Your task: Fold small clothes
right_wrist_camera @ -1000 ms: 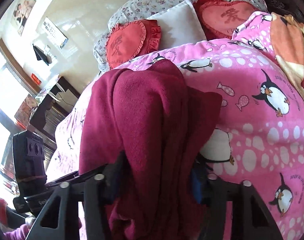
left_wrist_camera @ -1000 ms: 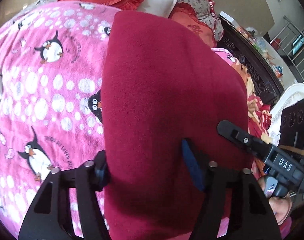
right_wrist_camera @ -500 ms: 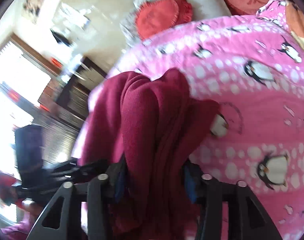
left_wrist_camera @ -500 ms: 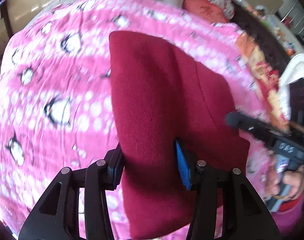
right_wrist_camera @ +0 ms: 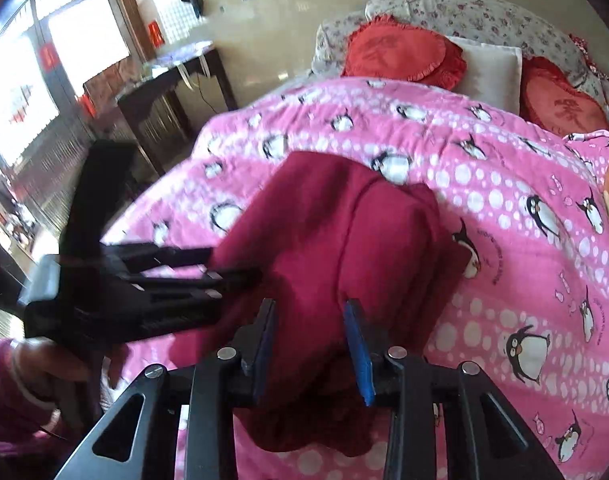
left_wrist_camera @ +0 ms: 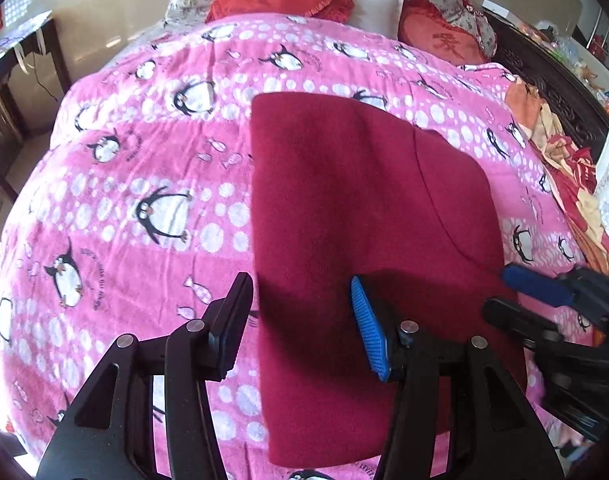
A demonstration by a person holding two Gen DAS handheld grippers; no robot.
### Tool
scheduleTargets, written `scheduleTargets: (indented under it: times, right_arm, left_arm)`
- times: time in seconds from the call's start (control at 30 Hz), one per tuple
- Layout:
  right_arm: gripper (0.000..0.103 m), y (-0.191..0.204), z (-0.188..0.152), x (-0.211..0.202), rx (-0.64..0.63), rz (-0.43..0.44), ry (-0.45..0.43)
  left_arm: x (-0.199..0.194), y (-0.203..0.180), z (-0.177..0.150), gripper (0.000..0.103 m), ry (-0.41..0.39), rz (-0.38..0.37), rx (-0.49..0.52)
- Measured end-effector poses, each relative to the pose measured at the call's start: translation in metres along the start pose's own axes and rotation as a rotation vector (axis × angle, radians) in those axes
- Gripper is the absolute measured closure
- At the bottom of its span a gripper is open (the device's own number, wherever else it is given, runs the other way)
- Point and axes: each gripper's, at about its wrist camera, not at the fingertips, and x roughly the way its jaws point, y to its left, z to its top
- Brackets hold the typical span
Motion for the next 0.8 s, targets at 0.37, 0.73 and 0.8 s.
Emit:
scheduleTargets:
  times: [0.37, 0.73, 0.8]
  right_arm:
    - [0.066, -0.027, -0.031, -0.017, 0.157, 0.002, 0.002]
    - [0.056, -0.018, 0.008, -0.055, 0.202, 0.029, -0.178]
    - [0.056, -0.012, 0.013, -0.052, 0.197, 0.029, -0.179]
  left_arm:
    - [-0.030, 0.017, -0.012, 0.051, -0.089, 0.083, -0.028]
    - [-0.063, 0.016, -0.023, 0.051, -0.170, 0.113, -0.029]
    - [-0.066, 0.014, -0.025, 0.051, -0.187, 0.117, -0.013]
